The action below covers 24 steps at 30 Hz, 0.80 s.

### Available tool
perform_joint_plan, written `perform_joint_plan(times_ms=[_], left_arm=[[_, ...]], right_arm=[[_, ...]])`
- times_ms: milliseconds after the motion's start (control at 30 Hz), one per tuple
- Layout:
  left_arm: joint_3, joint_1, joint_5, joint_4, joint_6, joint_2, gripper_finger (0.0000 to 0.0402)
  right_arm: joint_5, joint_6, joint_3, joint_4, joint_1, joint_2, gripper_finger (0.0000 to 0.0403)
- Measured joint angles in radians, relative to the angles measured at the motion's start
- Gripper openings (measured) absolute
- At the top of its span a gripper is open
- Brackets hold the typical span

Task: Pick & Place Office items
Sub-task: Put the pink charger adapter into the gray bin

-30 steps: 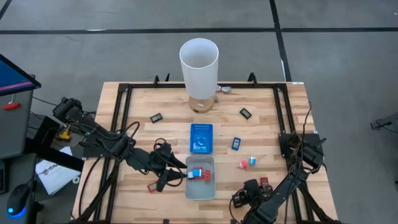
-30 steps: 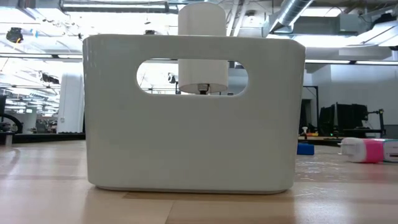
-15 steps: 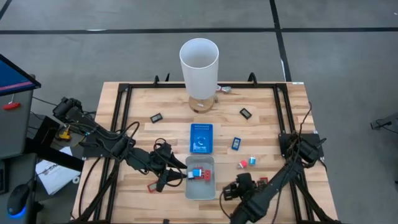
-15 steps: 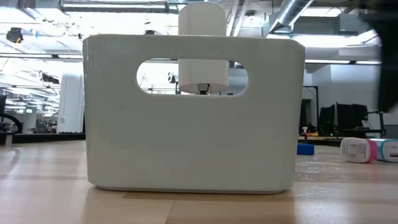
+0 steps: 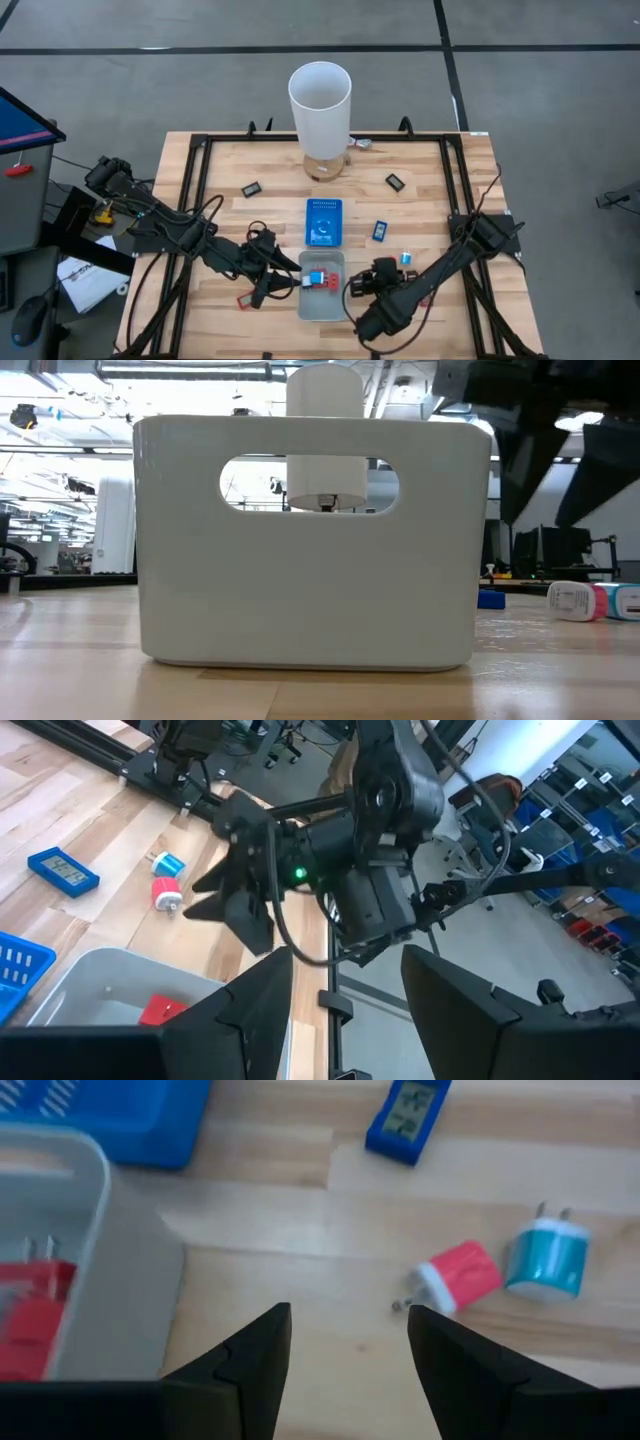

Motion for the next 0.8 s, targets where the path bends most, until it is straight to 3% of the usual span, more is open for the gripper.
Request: perform_joint_plan(times_ms=[167, 467, 600, 800], left_arm=[[0.0, 0.0, 0.0, 0.006, 0.0, 0.0, 0.0186], [0.0, 0.0, 0.0, 0.021, 0.014, 0.0, 0.0186], [0.0, 0.0, -0.002, 0.034, 0.016, 0.0, 0.0186], [0.0, 0.0, -0.049, 0.123, 0.083, 0.0, 0.0186]], right_arm=[[0.053, -0.027, 0.0, -0.008, 0.003, -0.097, 0.0196], [0.193, -0.343, 0.0, -0.029, 0.078, -0.385, 0.0196], [0.047, -0.159, -0.03, -0.181, 0.07, -0.497, 0.0196], [-0.024, -0.005, -0.249, -0.028, -0.008, -0.66, 0.0196]])
